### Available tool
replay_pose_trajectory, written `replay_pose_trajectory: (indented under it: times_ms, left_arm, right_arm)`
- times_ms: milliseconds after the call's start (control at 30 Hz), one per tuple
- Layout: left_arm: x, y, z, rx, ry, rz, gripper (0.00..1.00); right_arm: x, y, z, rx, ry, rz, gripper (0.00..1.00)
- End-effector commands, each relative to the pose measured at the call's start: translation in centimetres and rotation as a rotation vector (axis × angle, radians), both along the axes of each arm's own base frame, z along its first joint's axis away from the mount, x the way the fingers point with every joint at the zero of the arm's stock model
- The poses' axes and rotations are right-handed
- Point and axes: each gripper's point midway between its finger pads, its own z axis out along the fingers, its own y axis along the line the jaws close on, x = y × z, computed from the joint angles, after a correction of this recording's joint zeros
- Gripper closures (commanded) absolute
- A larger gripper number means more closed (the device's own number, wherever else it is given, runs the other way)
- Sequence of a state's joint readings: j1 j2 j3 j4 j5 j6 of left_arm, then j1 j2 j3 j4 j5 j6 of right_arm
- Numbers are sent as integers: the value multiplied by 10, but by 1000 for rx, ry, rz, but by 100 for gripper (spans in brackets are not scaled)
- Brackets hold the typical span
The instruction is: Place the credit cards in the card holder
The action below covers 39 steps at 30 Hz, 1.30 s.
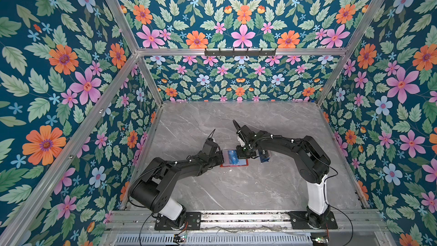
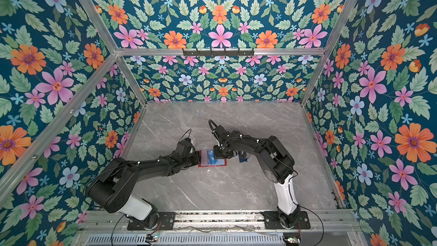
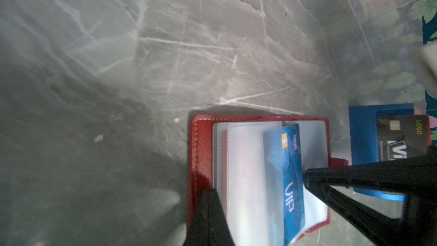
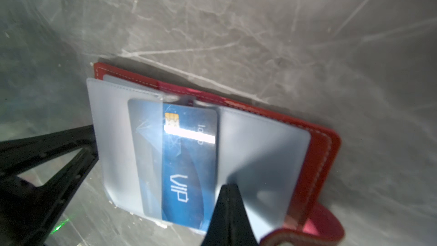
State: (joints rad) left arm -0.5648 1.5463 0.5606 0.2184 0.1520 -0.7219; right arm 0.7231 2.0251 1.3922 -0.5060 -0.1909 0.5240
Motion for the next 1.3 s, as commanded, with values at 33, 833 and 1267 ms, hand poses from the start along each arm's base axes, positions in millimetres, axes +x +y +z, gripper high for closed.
replay_pose_trajectory:
  times_ms: [33,833,1267]
  left_arm:
    - [-20,10,-18,58,91,-17,98]
    - [-22,12,-19,61,90,-17,98]
    - [-23,13,-20,64,91,-15,98]
  right_arm:
    - [-10,-7,-12,-68,47,18,92]
    - [-10,8,1,-39,26,62,72]
    - [-5,18,-2,-18,36,53,98]
